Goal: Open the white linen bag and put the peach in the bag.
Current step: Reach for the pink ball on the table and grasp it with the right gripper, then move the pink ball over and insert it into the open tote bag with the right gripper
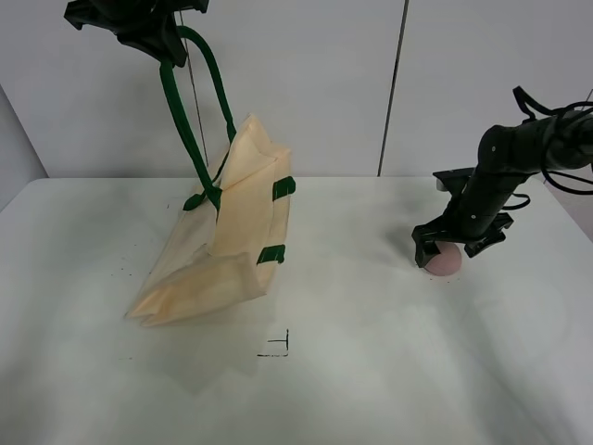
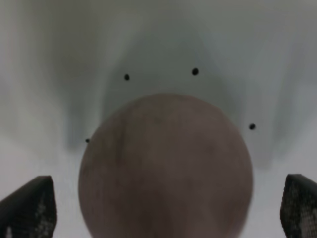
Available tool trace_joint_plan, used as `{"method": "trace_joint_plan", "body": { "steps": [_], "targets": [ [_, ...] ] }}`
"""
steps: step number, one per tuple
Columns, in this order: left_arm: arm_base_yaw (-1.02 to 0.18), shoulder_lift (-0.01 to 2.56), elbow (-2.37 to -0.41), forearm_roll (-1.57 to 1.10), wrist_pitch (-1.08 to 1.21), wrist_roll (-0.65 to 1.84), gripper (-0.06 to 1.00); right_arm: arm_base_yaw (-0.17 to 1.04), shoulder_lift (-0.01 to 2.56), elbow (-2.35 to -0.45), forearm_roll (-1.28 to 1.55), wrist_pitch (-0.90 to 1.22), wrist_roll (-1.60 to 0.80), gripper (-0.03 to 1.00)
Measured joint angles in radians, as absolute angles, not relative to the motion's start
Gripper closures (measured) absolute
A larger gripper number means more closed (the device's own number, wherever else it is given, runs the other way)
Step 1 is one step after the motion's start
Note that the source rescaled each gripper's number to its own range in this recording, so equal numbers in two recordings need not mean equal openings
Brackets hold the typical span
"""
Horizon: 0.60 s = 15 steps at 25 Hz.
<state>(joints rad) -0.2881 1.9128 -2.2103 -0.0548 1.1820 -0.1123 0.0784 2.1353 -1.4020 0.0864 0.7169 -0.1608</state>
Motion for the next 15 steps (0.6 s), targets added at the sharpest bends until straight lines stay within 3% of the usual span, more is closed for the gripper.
{"method": "trace_joint_plan", "body": {
  "steps": [2, 4, 5, 8, 9, 11, 15],
  "targets": [
    [-0.288, 1.913, -2.21, -0.055, 1.182, -0.112, 0.94, 0.078, 2.143, -1.402, 0.087, 0.704, -0.16, -0.02],
    [-0.288, 1.913, -2.21, -0.055, 1.182, -0.112, 0.94, 0.078, 2.144, -1.402, 0.09, 0.689, -0.16, 0.11],
    [-0.288, 1.913, -2.21, -0.055, 1.182, -0.112, 0.94, 0.078, 2.144, -1.402, 0.092, 0.685, -0.158, 0.24],
    [-0.288, 1.913, -2.21, -0.055, 1.182, -0.112, 0.94, 0.078, 2.144, -1.403, 0.1, 0.684, -0.156, 0.77],
    [-0.288, 1.913, -2.21, -0.055, 1.182, -0.112, 0.94, 0.078, 2.141, -1.403, 0.105, 0.683, -0.156, 0.88],
    [-0.288, 1.913, -2.21, -0.055, 1.182, -0.112, 0.94, 0.078, 2.134, -1.41, 0.128, 0.693, -0.165, 0.97],
    [-0.288, 1.903, -2.209, -0.055, 1.182, -0.112, 0.94, 0.078, 2.108, -1.48, 0.221, 0.807, -0.243, 0.97]
  ]
}}
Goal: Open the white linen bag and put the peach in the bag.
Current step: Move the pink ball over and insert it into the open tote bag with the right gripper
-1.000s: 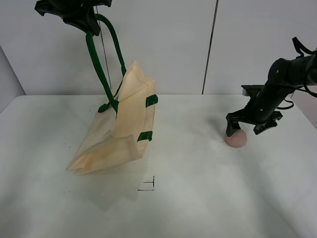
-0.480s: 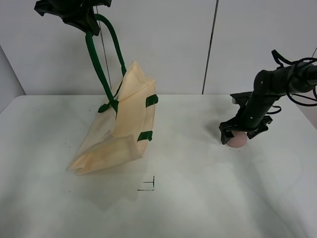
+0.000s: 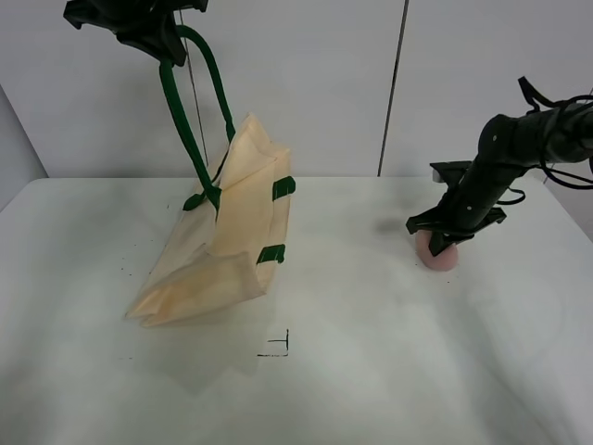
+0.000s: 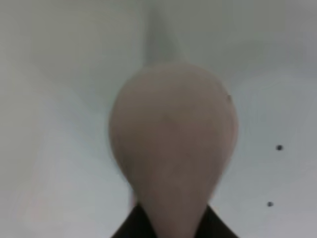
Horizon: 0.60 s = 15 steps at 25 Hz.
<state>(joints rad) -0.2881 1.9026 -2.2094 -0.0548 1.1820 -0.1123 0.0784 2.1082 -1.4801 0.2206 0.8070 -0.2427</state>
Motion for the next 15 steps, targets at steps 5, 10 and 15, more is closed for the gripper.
{"method": "trace_joint_plan", "body": {
  "steps": [5, 10, 15],
  "targets": [
    [-0.288, 1.879, -2.209, -0.05, 1.183, -0.112, 0.94, 0.09, 2.075, -1.735, 0.402, 1.038, -0.323, 0.97],
    [-0.288, 1.877, -2.209, -0.048, 1.183, -0.112, 0.94, 0.203, 2.068, -1.943, 0.479, 1.1, -0.335, 0.97],
    [-0.288, 1.877, -2.209, -0.047, 1.183, -0.112, 0.94, 0.357, 2.079, -1.969, 0.534, 1.022, -0.332, 0.97]
  ]
}}
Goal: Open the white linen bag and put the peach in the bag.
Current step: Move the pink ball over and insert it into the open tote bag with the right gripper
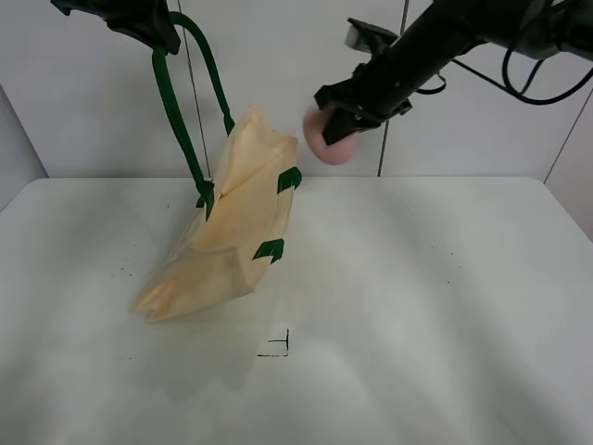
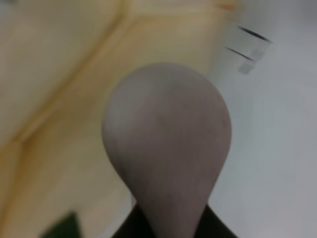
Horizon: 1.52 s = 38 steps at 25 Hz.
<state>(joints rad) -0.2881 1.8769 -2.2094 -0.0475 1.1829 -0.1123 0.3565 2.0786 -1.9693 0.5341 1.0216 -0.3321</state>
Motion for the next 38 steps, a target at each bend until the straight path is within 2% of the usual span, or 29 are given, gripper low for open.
{"method": "trace_joint_plan", "body": {
  "steps": [8, 18, 19, 21, 23, 24, 25, 26, 29, 38],
  "targets": [
    [-0.288, 1.877, -2.209, -0.047, 1.183, -0.112, 0.94, 0.48, 2.229, -1.971, 0.601, 0.959, -0.327, 0.97],
    [-0.288, 1.877, -2.209, -0.047, 1.183, -0.112, 0.94, 0.516, 2.308, -1.971, 0.684, 0.829, -0.333, 0.97],
    [-0.288, 1.877, -2.209, -0.047, 1.183, -0.112, 0.94, 0.517, 2.308, -1.971, 0.687, 0.824, -0.333, 0.93],
    [-0.288, 1.877, -2.209, -0.047, 1.183, -0.112, 0.94, 0.517, 2.308, -1.971, 0.691, 0.817, -0.336, 0.75],
    [-0.288, 1.877, -2.209, -0.047, 1.183, -0.112, 0.94, 0.517, 2.308, -1.971, 0.692, 0.816, -0.337, 0.37],
    [-0.288, 1.877, -2.209, -0.047, 1.183, -0.112, 0.94, 0.517, 2.308, -1.971, 0.692, 0.816, -0.338, 0.23],
    [-0.288, 1.877, -2.209, -0.047, 1.183, -0.112, 0.94, 0.517, 2.308, -1.971, 0.689, 0.816, -0.337, 0.12],
    [-0.288, 1.877, -2.209, -0.047, 1.183, -0.112, 0.94, 0.517, 2.308, -1.971, 0.677, 0.817, -0.333, 0.06],
    [-0.288, 1.877, -2.209, -0.048, 1.183, -0.112, 0.94, 0.517, 2.305, -1.971, 0.613, 0.841, -0.281, -0.01],
    [-0.288, 1.877, -2.209, -0.051, 1.183, -0.112, 0.94, 0.473, 2.26, -2.06, 0.158, 1.108, -0.034, -0.03]
  ]
}}
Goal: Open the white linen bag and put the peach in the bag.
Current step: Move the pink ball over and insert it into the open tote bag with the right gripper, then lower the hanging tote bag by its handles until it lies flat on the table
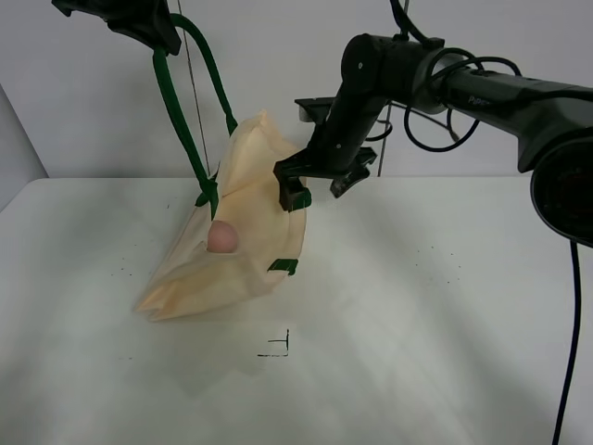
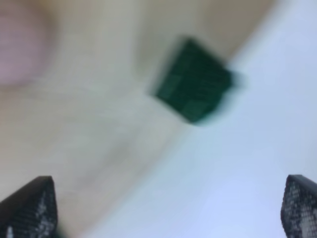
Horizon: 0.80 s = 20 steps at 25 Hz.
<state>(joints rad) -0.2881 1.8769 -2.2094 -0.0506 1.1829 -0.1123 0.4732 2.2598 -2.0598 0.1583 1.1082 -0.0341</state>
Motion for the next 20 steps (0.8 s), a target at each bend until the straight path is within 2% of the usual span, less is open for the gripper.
{"method": "trace_joint_plan", "body": {
  "steps": [6, 16, 20],
  "targets": [
    [-0.288, 1.877, -2.209, -0.051, 1.183, -0.112, 0.94, 0.38, 2.259, -2.064, 0.063, 1.155, 0.0, -0.03],
    [-0.288, 1.877, -2.209, -0.051, 1.183, -0.112, 0.94, 0.043, 2.259, -2.064, 0.048, 1.197, -0.014, -0.03],
    [-0.288, 1.877, -2.209, -0.051, 1.183, -0.112, 0.94, 0.007, 2.259, -2.064, 0.05, 1.211, -0.031, -0.03]
  ]
}}
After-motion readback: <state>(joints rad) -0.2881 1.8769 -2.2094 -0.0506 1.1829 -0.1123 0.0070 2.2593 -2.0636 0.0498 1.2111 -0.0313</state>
